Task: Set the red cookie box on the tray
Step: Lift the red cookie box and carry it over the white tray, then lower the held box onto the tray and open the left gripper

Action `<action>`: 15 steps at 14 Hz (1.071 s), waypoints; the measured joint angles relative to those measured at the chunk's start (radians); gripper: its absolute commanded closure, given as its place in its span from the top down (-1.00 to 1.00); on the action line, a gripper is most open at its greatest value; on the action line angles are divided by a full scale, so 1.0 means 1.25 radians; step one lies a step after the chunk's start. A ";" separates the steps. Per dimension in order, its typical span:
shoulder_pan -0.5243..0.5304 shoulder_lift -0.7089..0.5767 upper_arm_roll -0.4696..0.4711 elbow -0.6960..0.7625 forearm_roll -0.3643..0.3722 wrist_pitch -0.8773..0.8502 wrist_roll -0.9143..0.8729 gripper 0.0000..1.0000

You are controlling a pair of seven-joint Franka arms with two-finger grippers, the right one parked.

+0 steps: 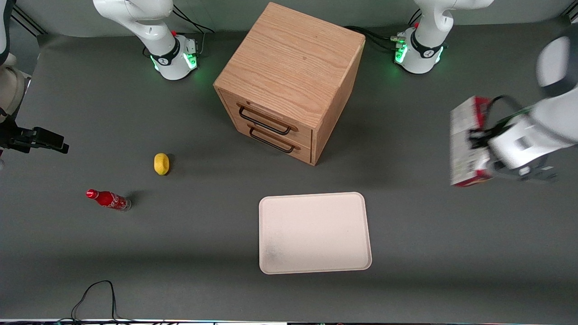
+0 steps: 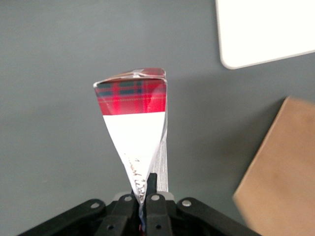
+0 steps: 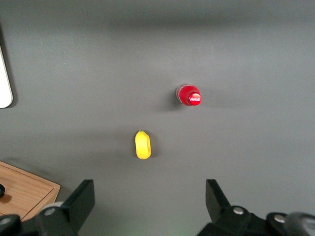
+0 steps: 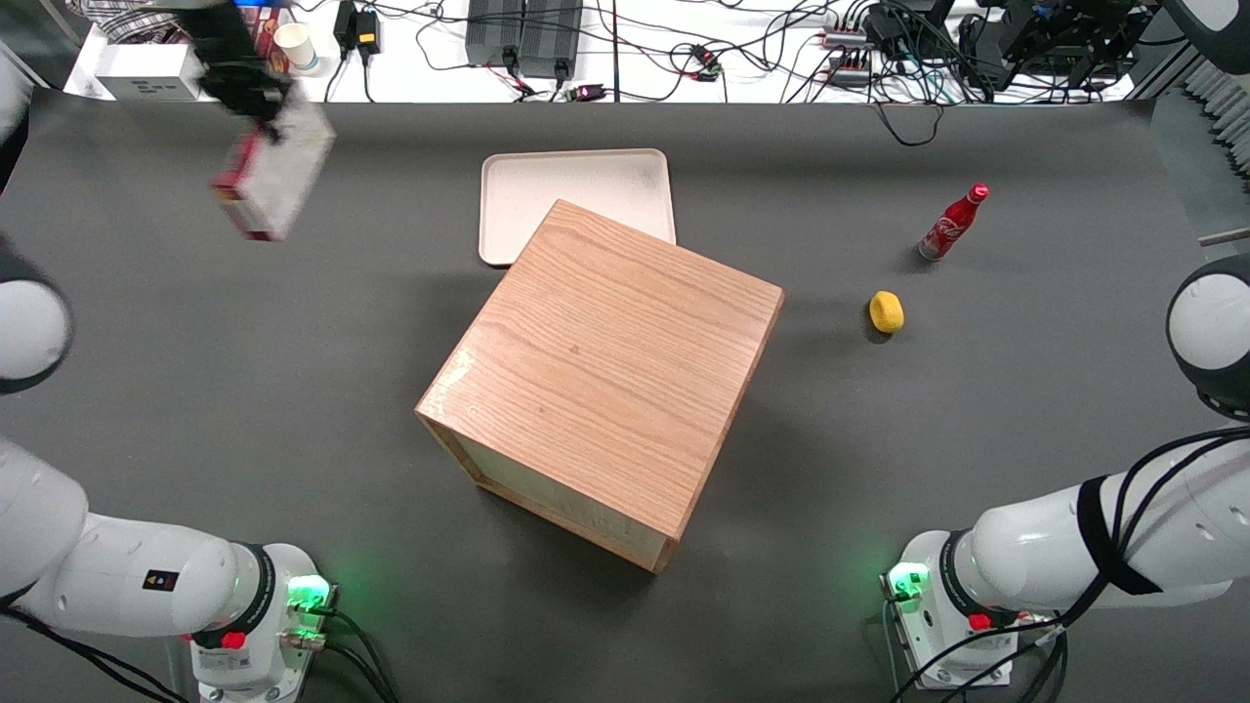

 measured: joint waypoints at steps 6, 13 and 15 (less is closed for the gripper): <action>-0.099 0.327 -0.076 0.282 0.000 0.168 -0.296 -1.00; -0.128 0.489 -0.069 0.313 0.063 0.354 -0.338 -1.00; -0.128 0.514 -0.069 0.313 0.066 0.369 -0.338 -1.00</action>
